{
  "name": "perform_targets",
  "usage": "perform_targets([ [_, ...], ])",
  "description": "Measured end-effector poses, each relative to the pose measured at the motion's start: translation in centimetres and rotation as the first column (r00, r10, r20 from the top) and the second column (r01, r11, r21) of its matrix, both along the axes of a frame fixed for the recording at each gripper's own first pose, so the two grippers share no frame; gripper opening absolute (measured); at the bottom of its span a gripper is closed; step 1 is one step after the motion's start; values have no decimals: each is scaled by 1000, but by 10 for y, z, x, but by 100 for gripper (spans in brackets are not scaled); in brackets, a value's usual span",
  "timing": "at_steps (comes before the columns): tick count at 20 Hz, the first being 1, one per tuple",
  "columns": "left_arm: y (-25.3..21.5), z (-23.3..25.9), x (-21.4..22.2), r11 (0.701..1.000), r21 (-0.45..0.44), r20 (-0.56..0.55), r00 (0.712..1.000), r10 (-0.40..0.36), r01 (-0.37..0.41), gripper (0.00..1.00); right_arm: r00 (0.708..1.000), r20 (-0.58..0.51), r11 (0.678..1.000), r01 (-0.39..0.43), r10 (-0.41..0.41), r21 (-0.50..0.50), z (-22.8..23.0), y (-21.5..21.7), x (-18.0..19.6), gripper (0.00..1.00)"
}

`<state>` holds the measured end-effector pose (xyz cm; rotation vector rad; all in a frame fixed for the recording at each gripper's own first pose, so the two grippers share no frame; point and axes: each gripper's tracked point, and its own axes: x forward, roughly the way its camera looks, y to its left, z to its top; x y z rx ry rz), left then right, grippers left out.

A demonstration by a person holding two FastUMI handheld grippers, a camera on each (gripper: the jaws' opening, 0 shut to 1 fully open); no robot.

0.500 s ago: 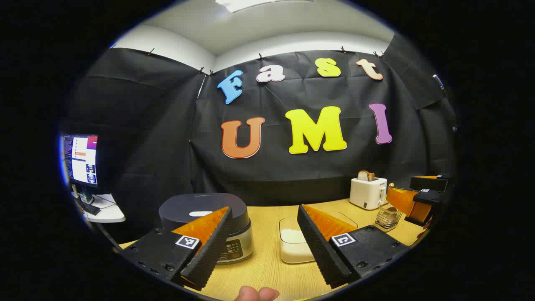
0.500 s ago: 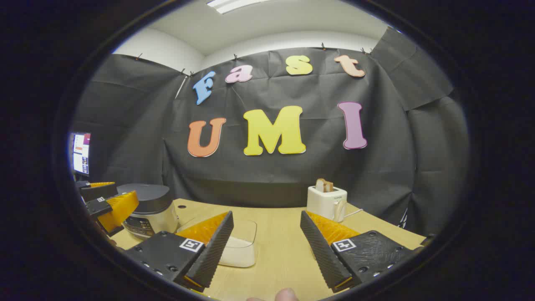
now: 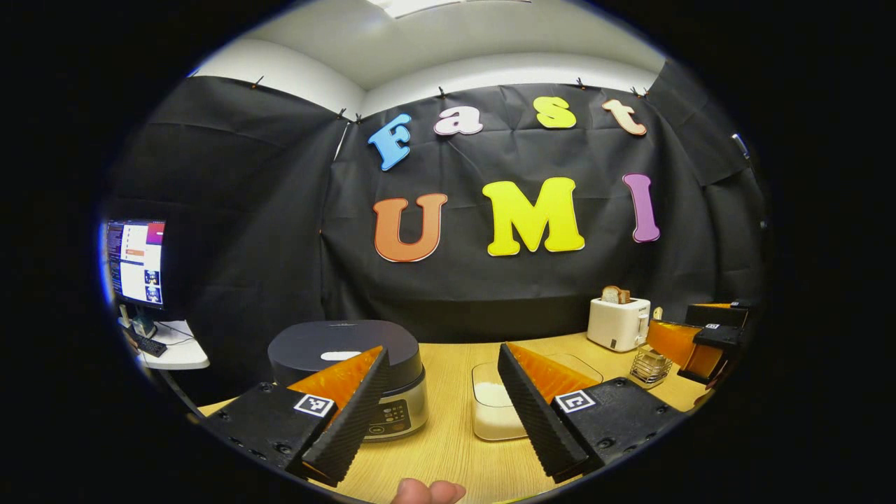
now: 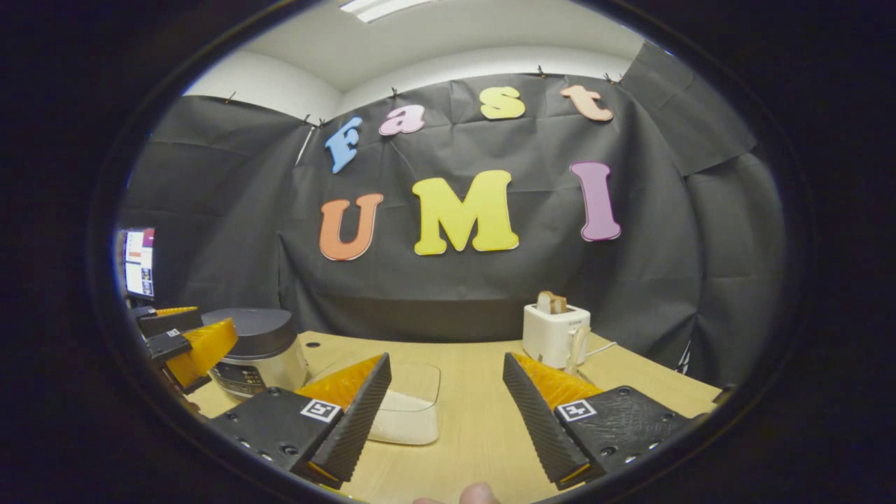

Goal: Close the left gripper, press the button to open the rice cooker; take a wooden spoon from the chopstick holder with the right hand, scoop a spoonful of rice and pour it into the rice cooker, then put the wooden spoon back into the chopstick holder.

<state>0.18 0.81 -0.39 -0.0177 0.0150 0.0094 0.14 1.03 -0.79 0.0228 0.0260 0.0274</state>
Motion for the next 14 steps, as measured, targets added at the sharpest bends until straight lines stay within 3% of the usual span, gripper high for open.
perform_targets([
  [10, -2, 2, -2, 1000, 6, 4, 1000, -5, 5, 98, 1000, 15, 1000, 12, -12, -8, 4, -6, -3, 96],
  [11, -2, 2, -3, 1000, 6, 4, 1000, -4, 4, 94, 1000, 16, 1000, 11, -11, -9, 4, -5, -3, 96],
  [14, -3, 2, -3, 1000, 9, 0, 1000, -1, 1, 99, 1000, 13, 1000, 12, -12, -5, 2, -6, -3, 96],
])
